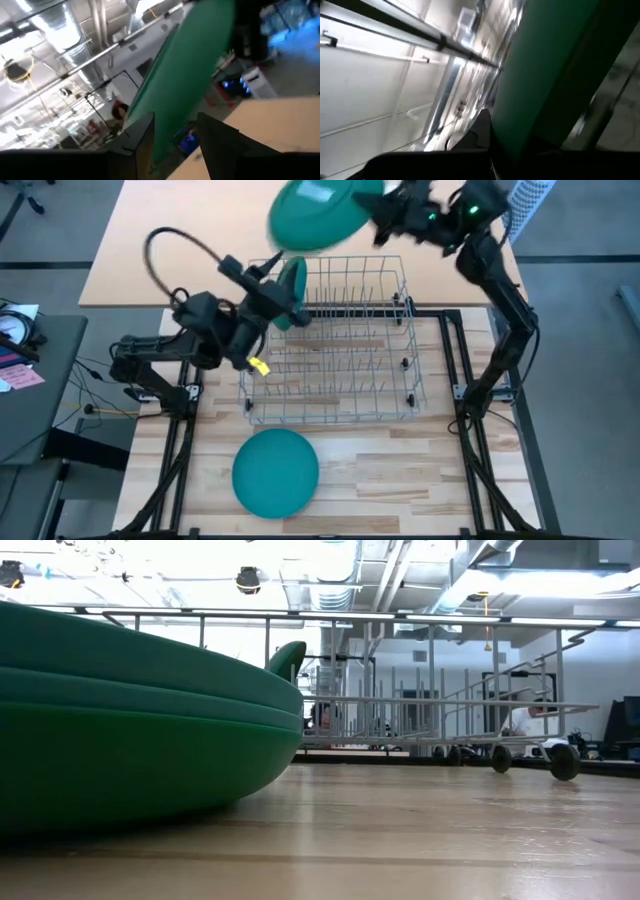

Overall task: Sort dishes
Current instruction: Put the green plate in the dish rack

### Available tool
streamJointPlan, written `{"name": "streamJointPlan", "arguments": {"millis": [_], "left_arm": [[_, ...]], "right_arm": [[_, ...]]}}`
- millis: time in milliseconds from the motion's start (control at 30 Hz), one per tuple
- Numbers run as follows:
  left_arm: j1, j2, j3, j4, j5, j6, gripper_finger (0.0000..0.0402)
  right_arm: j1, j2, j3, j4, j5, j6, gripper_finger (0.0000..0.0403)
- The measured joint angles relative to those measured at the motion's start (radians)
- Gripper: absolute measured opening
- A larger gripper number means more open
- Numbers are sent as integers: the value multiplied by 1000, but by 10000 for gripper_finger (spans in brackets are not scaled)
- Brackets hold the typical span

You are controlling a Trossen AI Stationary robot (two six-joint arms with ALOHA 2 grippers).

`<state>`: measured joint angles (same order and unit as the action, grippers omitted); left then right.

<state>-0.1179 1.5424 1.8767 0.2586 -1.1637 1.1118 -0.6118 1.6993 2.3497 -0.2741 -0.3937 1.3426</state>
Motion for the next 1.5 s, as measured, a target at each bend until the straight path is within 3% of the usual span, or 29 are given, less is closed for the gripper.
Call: {"name": "streamJointPlan", "arguments": {"millis": [133, 267, 467, 633, 767, 867, 967, 1067, 1233, 1367, 1500], "left_arm": [[-20, -6, 2, -48, -57, -131, 144], [-32, -3, 2, -137, -87, -291, 144], [-39, -15, 2, -227, -114, -617, 144], [-40, -50, 2, -353, -56, -872, 144], [-25, -93, 2, -585, -44, -1121, 143], [-1, -138, 2, -833, -34, -1430, 143], [55, -188, 2, -1106, 87, -1767, 143], [120, -218, 2, -1330, 267, -1975, 143], [208, -223, 2, -1602, 446, -2134, 143], [276, -217, 2, -1771, 506, -2216, 143], [342, -217, -22, -1827, 542, -2174, 144]], "right_arm": [[-76, -20, 2, 1, -16, 9, 17], [-117, -29, 2, 37, -104, 29, 17], [-199, -43, 2, 90, -314, -3, 17], [-243, -71, 3, 33, -448, -130, 15], [-245, -99, 1, -104, -445, -295, 15], [-234, -137, 1, -250, -437, -456, 15], [-231, -169, 4, -444, -403, -577, 15], [-205, -171, 3, -621, -310, -655, 15], [-141, -140, 1, -825, -195, -771, 15], [-85, -82, 2, -881, -166, -846, 15], [-52, 2, 1, -886, -156, -895, 15]]}}
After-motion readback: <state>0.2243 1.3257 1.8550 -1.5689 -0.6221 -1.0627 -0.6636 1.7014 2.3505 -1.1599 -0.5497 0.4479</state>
